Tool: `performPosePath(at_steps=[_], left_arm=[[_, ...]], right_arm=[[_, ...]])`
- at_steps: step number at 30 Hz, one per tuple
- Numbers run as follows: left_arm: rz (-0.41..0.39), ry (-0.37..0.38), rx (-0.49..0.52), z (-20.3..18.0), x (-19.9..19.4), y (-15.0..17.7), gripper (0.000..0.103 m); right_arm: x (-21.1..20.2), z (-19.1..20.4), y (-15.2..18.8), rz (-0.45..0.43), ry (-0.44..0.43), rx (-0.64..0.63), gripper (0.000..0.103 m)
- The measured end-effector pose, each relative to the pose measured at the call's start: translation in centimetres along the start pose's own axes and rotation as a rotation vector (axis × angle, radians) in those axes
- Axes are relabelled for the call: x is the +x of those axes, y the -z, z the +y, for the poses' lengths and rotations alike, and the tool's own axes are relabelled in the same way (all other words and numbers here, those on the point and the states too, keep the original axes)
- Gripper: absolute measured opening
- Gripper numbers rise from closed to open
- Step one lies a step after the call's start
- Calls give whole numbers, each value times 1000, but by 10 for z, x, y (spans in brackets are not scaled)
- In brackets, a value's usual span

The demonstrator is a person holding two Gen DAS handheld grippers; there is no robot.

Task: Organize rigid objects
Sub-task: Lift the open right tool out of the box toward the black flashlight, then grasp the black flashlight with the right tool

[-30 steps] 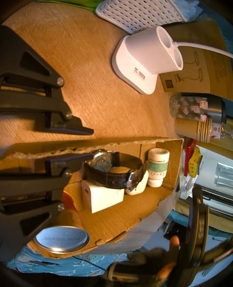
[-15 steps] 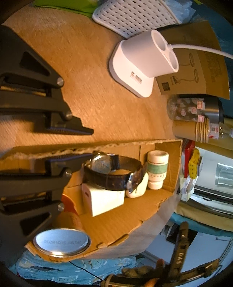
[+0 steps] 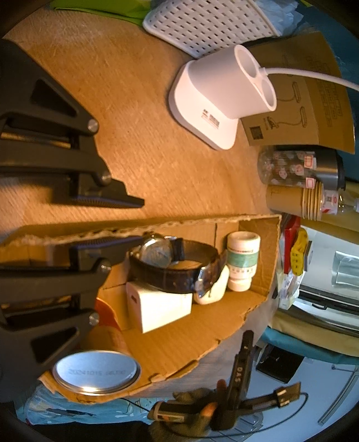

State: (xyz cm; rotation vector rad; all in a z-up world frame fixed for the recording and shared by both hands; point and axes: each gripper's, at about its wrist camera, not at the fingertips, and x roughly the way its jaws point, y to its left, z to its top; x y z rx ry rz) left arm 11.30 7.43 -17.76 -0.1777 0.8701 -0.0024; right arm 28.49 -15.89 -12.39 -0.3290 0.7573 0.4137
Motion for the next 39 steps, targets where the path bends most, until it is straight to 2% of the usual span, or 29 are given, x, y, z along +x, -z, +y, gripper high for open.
performPosePath(at_steps=[9, 20, 32, 35, 38, 39], left_arm=[[0, 3, -1, 0, 0, 1, 21], [1, 7, -2, 0, 0, 1, 21], [1, 8, -1, 0, 0, 1, 21], [1, 7, -2, 0, 0, 1, 21], [1, 8, -2, 0, 0, 1, 21], [1, 8, -2, 0, 0, 1, 21]], right_arm=[[39, -24, -8, 22, -28, 9, 68], [89, -21, -18, 102, -78, -38, 68], [100, -15, -29, 104, -99, -66, 67], [103, -14, -29, 105, -101, -60, 64], [102, -13, -29, 102, -101, -55, 52], [101, -12, -29, 102, -97, -53, 45]])
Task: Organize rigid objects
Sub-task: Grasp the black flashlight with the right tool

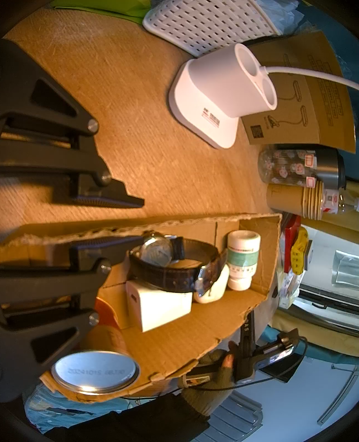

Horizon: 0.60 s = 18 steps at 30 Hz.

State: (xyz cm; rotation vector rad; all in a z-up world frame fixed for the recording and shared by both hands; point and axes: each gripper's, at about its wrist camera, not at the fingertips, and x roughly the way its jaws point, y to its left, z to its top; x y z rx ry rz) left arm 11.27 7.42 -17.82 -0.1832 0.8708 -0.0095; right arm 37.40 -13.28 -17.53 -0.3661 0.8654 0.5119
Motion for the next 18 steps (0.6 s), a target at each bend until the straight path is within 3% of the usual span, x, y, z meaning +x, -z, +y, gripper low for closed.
performPosePath(at_steps=[4, 18], left_arm=[[0, -1, 0, 0, 0, 0, 21], [-1, -3, 1, 0, -1, 0, 21]], right_arm=[[-3, 4, 1, 1, 29, 0, 23], [-41, 6, 13, -54, 15, 45, 22]])
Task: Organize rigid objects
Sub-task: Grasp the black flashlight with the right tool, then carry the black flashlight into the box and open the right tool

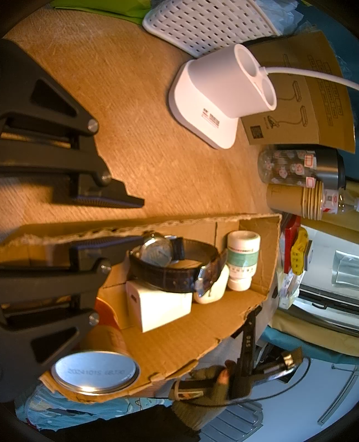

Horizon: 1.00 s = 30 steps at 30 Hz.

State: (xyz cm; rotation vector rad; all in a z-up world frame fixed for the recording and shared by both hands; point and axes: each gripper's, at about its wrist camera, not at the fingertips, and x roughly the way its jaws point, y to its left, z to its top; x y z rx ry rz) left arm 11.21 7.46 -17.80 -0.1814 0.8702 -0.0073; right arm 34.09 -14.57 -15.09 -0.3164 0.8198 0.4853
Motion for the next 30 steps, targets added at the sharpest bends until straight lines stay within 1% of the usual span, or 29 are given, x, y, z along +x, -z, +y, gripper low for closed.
performPosePath(at_steps=[11, 20, 30], left_arm=[[0, -1, -3, 1, 0, 0, 21], [0, 0, -4, 1, 0, 0, 21], [0, 0, -4, 1, 0, -1, 21]], right_arm=[[-60, 10, 1, -91, -32, 42, 22], [-120, 33, -2, -188, -54, 17, 22], [-160, 56, -4, -251, -84, -22, 22]])
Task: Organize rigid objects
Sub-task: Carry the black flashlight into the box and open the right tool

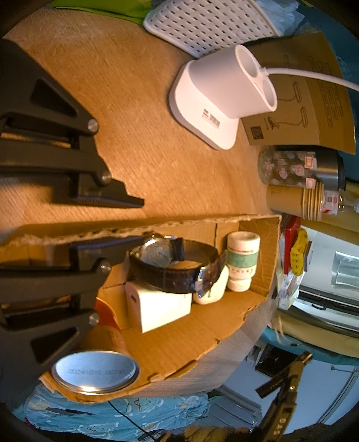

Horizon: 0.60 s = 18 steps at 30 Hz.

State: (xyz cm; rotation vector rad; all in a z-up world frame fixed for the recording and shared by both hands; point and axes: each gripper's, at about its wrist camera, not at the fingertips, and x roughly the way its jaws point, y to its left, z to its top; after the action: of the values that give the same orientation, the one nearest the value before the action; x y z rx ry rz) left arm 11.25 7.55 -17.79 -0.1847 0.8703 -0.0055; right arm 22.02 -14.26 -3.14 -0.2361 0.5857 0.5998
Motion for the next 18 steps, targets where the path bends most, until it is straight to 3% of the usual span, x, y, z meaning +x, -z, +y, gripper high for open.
performPosePath(at_steps=[18], left_arm=[[0, 0, -1, 0, 0, 0, 21]], right_arm=[[0, 68, -11, -15, -112, -108, 22]])
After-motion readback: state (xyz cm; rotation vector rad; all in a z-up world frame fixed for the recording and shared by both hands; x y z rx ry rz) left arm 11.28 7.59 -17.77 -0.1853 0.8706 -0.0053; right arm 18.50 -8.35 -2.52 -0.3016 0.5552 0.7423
